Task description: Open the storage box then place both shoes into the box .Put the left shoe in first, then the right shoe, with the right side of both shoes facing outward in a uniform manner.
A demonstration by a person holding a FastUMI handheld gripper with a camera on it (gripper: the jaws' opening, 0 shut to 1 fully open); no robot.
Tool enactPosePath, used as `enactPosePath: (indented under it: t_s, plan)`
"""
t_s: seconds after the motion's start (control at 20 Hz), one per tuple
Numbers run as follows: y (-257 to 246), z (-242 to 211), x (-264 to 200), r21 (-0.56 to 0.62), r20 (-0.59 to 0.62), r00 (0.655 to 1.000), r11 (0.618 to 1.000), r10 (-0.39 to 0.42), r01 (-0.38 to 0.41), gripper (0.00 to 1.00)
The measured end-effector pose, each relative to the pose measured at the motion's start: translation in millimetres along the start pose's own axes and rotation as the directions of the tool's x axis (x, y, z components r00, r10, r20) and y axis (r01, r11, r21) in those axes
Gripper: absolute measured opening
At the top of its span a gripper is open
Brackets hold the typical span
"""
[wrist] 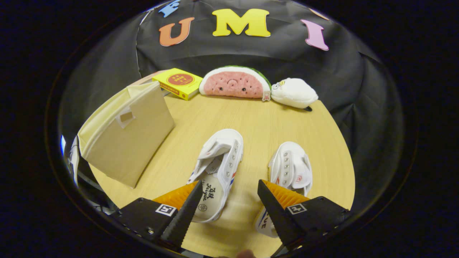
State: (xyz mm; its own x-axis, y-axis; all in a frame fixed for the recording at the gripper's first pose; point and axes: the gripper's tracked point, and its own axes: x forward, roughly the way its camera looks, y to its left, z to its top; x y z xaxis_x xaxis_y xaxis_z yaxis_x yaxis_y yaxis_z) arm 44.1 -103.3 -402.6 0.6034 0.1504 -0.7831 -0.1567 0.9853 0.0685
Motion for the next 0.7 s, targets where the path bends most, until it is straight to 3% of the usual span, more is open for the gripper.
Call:
enactPosePath:
  t_s: [0.1, 0.45, 0.65, 0.7]
  plan:
    - [1, -1, 17, 0.019, -0.032, 0.999, 1.0, 0.024, -0.023, 0.95]
    - [8, 4, 42, 0.116, -0.141, 0.987, 0.991, 0.077, -0.061, 0.36]
    - [11, 3, 50, 0.172, -0.198, 0.976, 0.984, 0.089, -0.055, 0.36]
    - [11, 2, 52, 0.197, -0.214, 0.972, 0.979, 0.092, -0.05, 0.27]
